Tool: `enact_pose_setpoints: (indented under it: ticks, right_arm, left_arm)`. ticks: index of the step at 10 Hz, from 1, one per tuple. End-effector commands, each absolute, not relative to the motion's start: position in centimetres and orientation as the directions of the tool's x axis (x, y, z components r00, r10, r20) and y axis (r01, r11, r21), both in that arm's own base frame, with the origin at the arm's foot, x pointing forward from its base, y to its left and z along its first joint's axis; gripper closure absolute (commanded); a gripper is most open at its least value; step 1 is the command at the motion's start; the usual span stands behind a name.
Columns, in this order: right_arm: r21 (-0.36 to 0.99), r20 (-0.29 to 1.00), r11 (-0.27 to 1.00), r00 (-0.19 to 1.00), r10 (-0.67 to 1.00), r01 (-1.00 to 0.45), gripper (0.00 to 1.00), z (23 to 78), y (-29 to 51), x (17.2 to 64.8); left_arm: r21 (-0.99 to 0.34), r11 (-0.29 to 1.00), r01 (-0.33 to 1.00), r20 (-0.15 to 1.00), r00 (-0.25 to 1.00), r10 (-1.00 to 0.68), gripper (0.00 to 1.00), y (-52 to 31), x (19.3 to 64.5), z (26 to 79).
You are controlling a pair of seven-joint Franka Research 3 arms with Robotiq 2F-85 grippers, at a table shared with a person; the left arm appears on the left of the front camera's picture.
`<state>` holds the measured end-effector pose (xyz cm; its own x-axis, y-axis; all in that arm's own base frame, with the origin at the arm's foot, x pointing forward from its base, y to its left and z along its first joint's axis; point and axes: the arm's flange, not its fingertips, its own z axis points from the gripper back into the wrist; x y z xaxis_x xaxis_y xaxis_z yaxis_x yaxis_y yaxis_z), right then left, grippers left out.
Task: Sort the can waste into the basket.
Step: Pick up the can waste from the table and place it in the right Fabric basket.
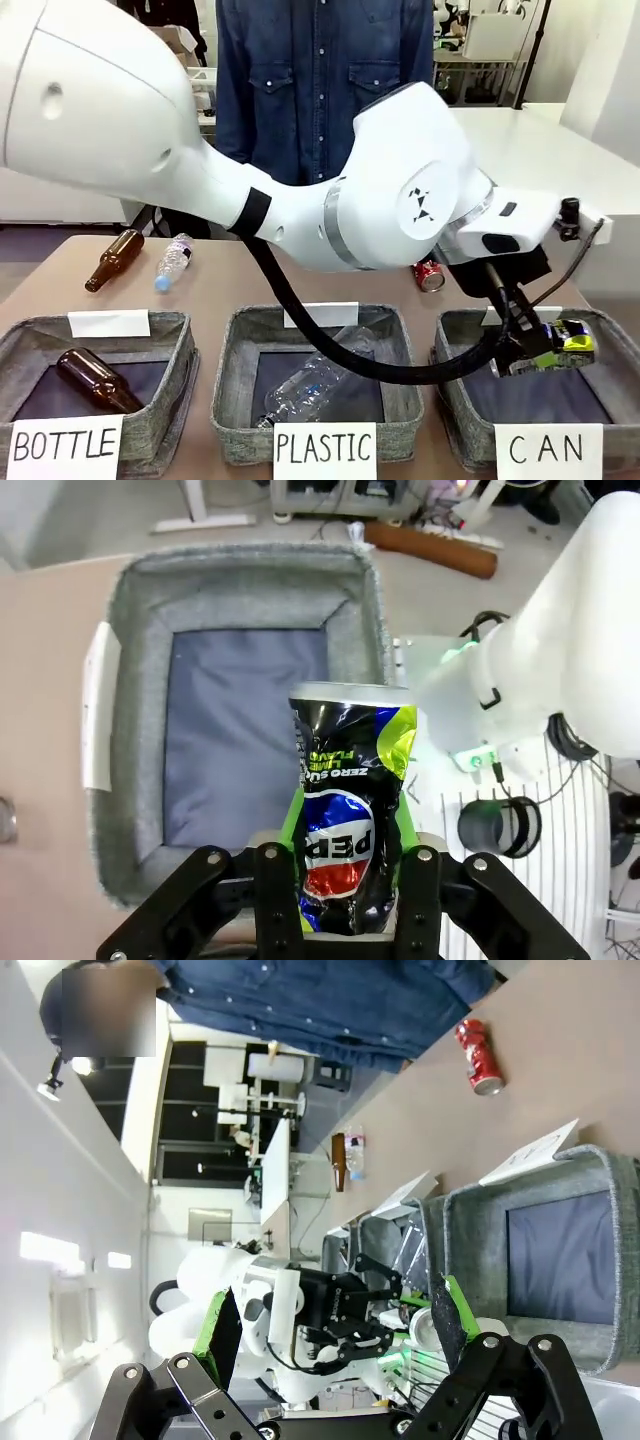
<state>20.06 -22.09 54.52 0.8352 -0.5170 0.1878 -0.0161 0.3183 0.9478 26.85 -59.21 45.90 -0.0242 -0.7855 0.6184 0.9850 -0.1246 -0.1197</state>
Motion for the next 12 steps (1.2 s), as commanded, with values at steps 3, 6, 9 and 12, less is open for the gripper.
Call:
enact_pose_setpoints:
  ticks: [3,6,9,12]
  right_arm:
    - [0.949,0.195,0.314,0.836,-0.513,-0.029,0.0,54.7,-22.1,19.9]
    - [0.949,0.195,0.314,0.836,-0.513,-0.029,0.0,54.7,-22.1,19.9]
    - [0.949,0.195,0.314,0.836,-0.513,-0.029,0.0,54.7,-22.1,19.9]
    - [0.949,0.195,0.314,0.836,-0.513,-0.029,0.0,54.7,-22.1,19.9]
  left_arm:
    - [-0.014,-0.127,0.992,0.667,-0.085,-0.74,0.64,-60.0,27.7,44.7]
    - [-0.017,-0.157,0.987,0.682,-0.104,-0.724,0.05,-60.3,27.3,44.6]
    - [0.006,-0.154,0.988,0.678,-0.117,-0.725,0.0,-60.1,27.3,44.7]
    - [0.011,-0.134,0.991,0.707,-0.102,-0.7,0.0,-59.3,27.3,45.4]
